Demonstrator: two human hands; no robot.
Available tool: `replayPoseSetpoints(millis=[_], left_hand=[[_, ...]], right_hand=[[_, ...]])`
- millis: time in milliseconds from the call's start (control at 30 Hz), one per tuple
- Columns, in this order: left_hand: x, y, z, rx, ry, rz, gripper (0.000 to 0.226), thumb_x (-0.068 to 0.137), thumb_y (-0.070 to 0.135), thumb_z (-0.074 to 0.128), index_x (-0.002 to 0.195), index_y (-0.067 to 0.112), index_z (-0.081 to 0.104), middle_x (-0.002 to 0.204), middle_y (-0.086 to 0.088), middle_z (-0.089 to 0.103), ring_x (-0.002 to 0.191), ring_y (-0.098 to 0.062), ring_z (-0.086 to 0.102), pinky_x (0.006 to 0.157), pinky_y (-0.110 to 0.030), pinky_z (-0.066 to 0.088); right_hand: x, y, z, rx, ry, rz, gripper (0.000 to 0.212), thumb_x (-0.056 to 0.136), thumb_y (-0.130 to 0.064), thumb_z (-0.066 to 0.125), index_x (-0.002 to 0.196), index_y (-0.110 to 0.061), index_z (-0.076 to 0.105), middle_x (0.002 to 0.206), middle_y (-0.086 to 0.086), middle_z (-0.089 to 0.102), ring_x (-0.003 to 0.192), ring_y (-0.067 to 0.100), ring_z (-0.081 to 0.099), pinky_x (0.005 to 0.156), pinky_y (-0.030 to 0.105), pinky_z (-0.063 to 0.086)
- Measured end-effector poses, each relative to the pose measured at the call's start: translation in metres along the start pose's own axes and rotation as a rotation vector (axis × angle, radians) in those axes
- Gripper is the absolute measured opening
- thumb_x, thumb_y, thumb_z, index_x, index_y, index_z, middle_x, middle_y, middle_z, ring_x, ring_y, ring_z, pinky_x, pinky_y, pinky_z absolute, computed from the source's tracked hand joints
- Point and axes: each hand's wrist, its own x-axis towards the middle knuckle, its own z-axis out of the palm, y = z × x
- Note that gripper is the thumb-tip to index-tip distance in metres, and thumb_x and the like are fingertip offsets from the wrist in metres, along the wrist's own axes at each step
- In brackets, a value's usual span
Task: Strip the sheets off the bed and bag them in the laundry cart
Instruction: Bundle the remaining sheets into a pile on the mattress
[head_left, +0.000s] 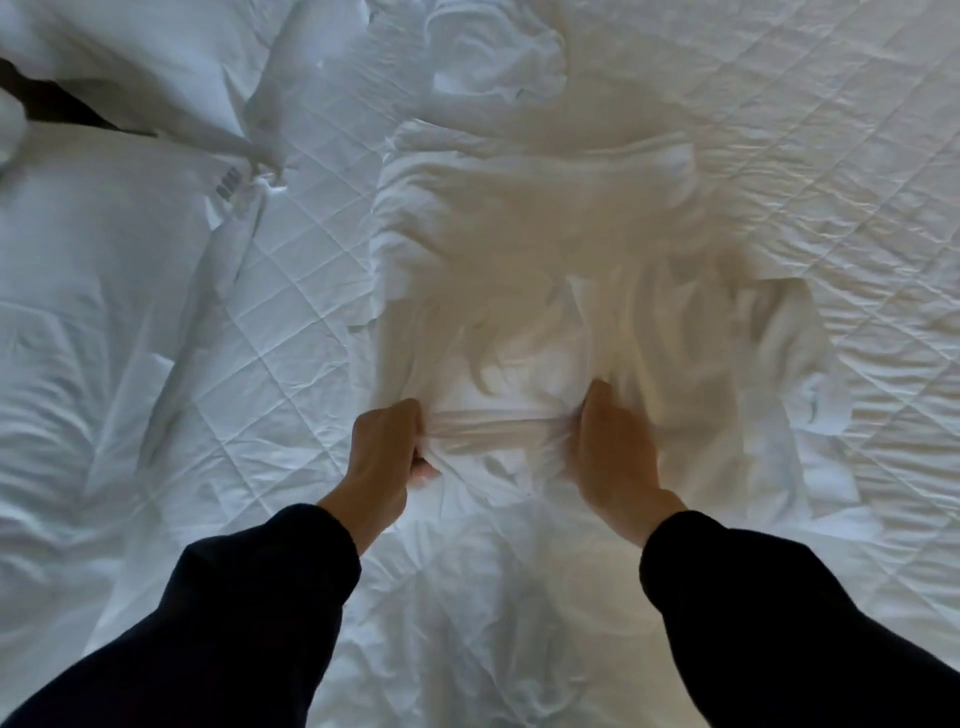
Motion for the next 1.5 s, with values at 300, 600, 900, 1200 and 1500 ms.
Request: replayPoseSetpoints(millis=[300,600,900,1200,1500], left_hand=[[-0.003,-0.008,-0.018,0.13,-0.452,0.161,0.035,0.064,0.011,0.072,0.094,-0.003,0.062,0.083,-0.007,0.068,0.077,-0.021,0.064,0.072,-0.034,0.053],[-0.025,-0.078,0.012,0.366,-0.381,0.368,0.044,0.072,0.016,0.077,0.112,0.021,0.06,0.092,0.001,0.074,0.086,-0.015,0.071,0.081,-0.039,0.057],[-0.041,-0.019,0.011,0.366,0.033,0.585,0.015,0.07,0.017,0.064,0.082,0.01,0.06,0.065,0.002,0.06,0.056,-0.014,0.056,0.049,-0.026,0.046],[-0.001,0.02,-0.045,0.947,0.135,0.81,0.019,0.081,0.021,0.051,0.071,0.017,0.036,0.062,0.0,0.047,0.062,-0.029,0.044,0.058,-0.031,0.031],[-0.007,-0.031,-0.058,0.55,-0.368,0.453,0.016,0.079,0.019,0.078,0.07,0.012,0.067,0.063,0.01,0.063,0.059,0.004,0.055,0.057,-0.01,0.04]], right_hand=[[-0.013,0.003,0.01,0.251,0.278,-0.046,0.007,0.095,-0.009,0.047,0.097,-0.004,0.05,0.079,0.019,0.065,0.077,0.042,0.062,0.062,0.039,0.04],[-0.066,-0.001,0.038,0.004,0.146,-0.417,0.078,0.061,-0.007,0.055,0.136,-0.014,0.035,0.14,0.02,0.042,0.131,0.034,0.042,0.106,0.047,0.03],[-0.007,-0.001,0.001,-0.3,0.309,-0.386,0.086,0.052,0.008,0.067,0.134,-0.004,0.044,0.094,0.012,0.063,0.081,0.034,0.061,0.075,0.043,0.045],[0.027,0.01,-0.061,-0.169,0.265,-0.408,0.044,0.063,-0.001,0.058,0.105,-0.01,0.047,0.089,0.009,0.062,0.077,0.036,0.059,0.063,0.034,0.031],[0.002,0.007,-0.012,-0.144,0.317,-0.205,0.026,0.075,-0.009,0.059,0.101,-0.015,0.06,0.089,0.008,0.057,0.081,0.034,0.056,0.067,0.034,0.028]])
